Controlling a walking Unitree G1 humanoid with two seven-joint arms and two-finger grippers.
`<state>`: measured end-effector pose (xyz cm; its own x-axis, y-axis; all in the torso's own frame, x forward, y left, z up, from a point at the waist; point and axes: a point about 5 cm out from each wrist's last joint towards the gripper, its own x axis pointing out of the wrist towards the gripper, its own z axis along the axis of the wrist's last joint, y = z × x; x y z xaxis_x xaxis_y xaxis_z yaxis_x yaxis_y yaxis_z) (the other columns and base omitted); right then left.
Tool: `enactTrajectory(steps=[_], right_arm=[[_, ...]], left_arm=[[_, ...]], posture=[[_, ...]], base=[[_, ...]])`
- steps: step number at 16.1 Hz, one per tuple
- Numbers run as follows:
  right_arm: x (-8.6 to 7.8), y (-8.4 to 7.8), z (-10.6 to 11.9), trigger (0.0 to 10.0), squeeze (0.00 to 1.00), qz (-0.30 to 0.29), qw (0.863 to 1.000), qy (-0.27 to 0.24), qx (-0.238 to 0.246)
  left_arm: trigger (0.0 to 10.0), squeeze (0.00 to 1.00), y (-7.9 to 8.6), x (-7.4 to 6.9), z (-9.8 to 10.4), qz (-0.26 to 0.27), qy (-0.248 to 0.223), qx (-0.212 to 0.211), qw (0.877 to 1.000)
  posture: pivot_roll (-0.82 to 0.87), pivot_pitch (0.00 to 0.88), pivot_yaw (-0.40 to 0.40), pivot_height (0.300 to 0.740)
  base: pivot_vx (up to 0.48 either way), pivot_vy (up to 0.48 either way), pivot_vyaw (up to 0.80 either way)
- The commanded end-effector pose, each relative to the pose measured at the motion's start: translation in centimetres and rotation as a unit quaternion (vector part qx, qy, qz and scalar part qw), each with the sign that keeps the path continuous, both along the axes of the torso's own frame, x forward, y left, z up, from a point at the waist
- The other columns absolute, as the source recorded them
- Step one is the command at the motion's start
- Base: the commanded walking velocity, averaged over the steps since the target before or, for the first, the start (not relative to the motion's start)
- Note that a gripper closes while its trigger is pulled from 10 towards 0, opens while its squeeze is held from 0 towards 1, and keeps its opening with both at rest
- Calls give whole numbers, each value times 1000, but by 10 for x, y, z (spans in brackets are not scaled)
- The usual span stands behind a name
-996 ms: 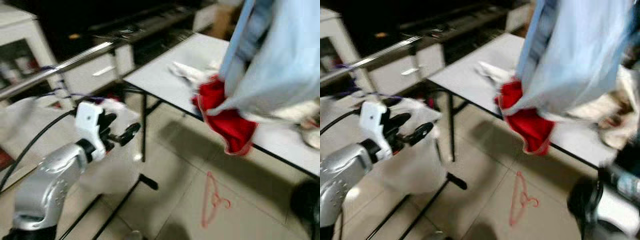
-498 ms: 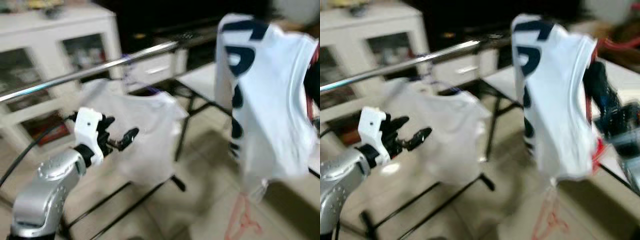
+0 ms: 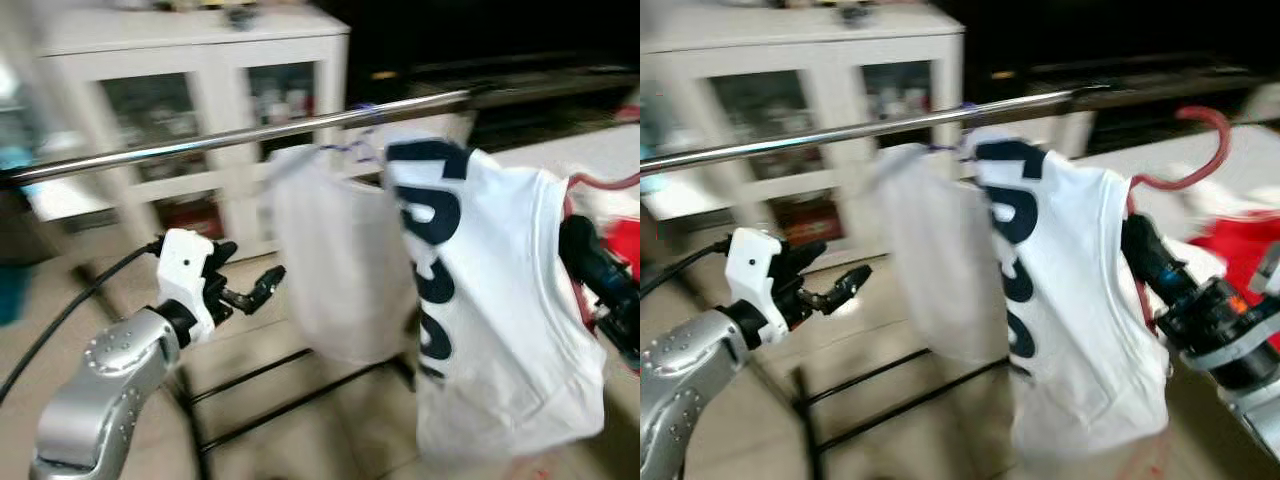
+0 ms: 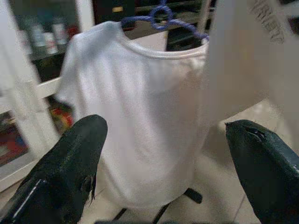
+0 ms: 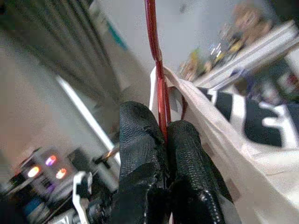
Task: Hang hanger
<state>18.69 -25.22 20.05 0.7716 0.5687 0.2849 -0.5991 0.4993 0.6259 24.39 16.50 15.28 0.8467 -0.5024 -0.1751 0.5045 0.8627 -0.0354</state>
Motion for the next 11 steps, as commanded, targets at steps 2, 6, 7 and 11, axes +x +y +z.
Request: enactTrajectory(steps=[2,6,7,11], right_arm=[[0,9,-7,10000,0,23,1000,5,-12],[2,26,-30,10000,0,39,996,41,-62],[5,32,-37,10000,0,40,995,47,-80],[15,45,-60,10000,0,26,991,65,-118]], left_arm=[[10000,357,-2,-3,-1,-4,-2,14,1000],[10000,353,-4,-4,-4,-2,0,20,1000],[10000,361,-5,-4,-6,0,1,22,1000],[10000,361,-11,-1,-11,3,4,31,1000]], posture=[[-46,0,-22,740],[-41,0,-24,740],[-41,0,-20,740],[-42,0,-17,740]], base=[[0,0,800],[0,0,800],[0,0,800],[0,-140,800]])
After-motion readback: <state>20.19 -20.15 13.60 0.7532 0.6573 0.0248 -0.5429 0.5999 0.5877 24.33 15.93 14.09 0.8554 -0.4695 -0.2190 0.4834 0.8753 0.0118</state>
